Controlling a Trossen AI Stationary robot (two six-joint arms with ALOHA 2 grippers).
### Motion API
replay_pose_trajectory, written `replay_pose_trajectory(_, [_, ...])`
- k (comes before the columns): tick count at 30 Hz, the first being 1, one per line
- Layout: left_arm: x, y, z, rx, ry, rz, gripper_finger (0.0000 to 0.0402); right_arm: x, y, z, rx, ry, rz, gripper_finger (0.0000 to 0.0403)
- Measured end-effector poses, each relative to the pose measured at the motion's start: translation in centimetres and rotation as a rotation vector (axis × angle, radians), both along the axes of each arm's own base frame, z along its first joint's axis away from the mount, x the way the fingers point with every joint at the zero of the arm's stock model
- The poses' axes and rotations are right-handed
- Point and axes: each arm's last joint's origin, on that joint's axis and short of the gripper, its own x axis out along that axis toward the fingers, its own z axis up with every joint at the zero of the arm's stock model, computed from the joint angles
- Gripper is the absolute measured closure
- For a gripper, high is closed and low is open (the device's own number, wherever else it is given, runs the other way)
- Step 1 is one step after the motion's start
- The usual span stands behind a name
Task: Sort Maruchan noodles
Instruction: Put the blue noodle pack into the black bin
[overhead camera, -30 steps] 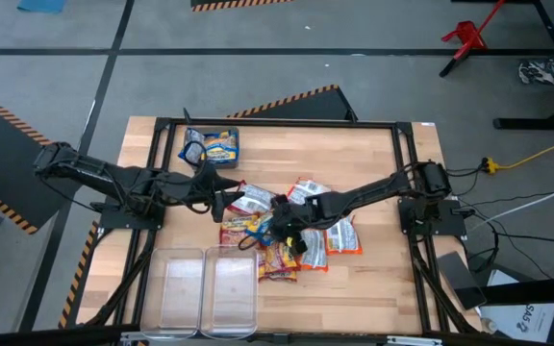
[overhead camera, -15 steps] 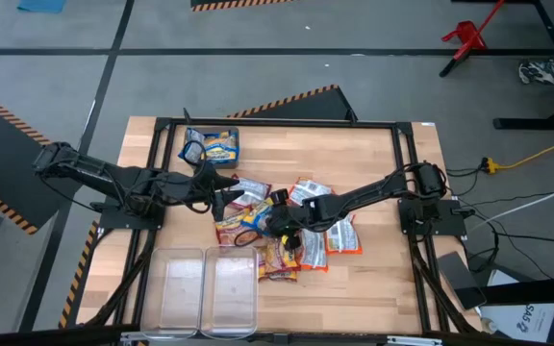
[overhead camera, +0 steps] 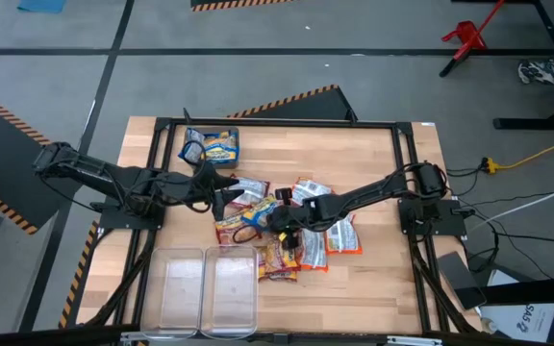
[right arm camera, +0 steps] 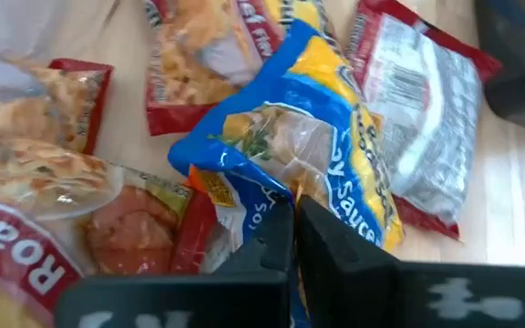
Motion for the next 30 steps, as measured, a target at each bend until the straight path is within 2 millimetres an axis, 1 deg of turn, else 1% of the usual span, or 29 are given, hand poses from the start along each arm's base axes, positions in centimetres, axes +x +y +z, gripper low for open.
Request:
replay_pose_trajectory(5, [-0.1, 0.2, -0.1, 0.003, -0.002, 0.066, 0.0205, -0.1, -0.1, 1.0, 0.027, -0.038, -0.030, 0.0402])
replay_pose_trajectory(11, [-0.3, 0.5, -0.2, -0.073, -0.044, 0.216, 0.0205, -0.6, -0.2, 3.3, 0.046, -0.098, -0.038, 0.0403])
replay_pose_trajectory(14, [-0.5, 0.9, -0.6, -0.111, -0.022, 0.261, 0.0205, -0.8, -0.4, 4.2, 0.055, -0.127, -0.048, 0.0403])
replay_pose_trajectory(18, [-0.6, 1.2, -1.4, -0.146, 0.033, 0.273, 0.0204, -0.8, -0.8, 4.8, 0.068, -0.146, -0.044, 0.0403])
replay_pose_trajectory(21, [-0.6, 1.1, -2.4, -0.166, 0.070, 0.245, 0.0204, -0.7, -1.0, 4.7, 0.141, -0.136, 0.006, 0.0396])
replay_pose_trajectory(23, [-0.6, 1.1, -2.6, -0.171, 0.076, 0.227, 0.0200, -0.7, -1.1, 4.7, 0.222, -0.122, 0.070, 0.0377])
replay_pose_trajectory(25, [-0.5, 1.0, -3.0, -0.167, 0.091, 0.227, 0.0195, -0.6, -0.9, 4.6, 0.273, -0.118, 0.119, 0.0343])
replay_pose_trajectory(27, [-0.5, 1.0, -3.3, -0.156, 0.107, 0.225, 0.0189, -0.4, -0.5, 4.1, 0.271, -0.115, 0.145, 0.0297])
replay_pose_trajectory(30, [-0.3, 1.0, -3.2, -0.144, 0.097, 0.232, 0.0183, 0.2, -0.2, 3.0, 0.196, -0.114, 0.169, 0.0216])
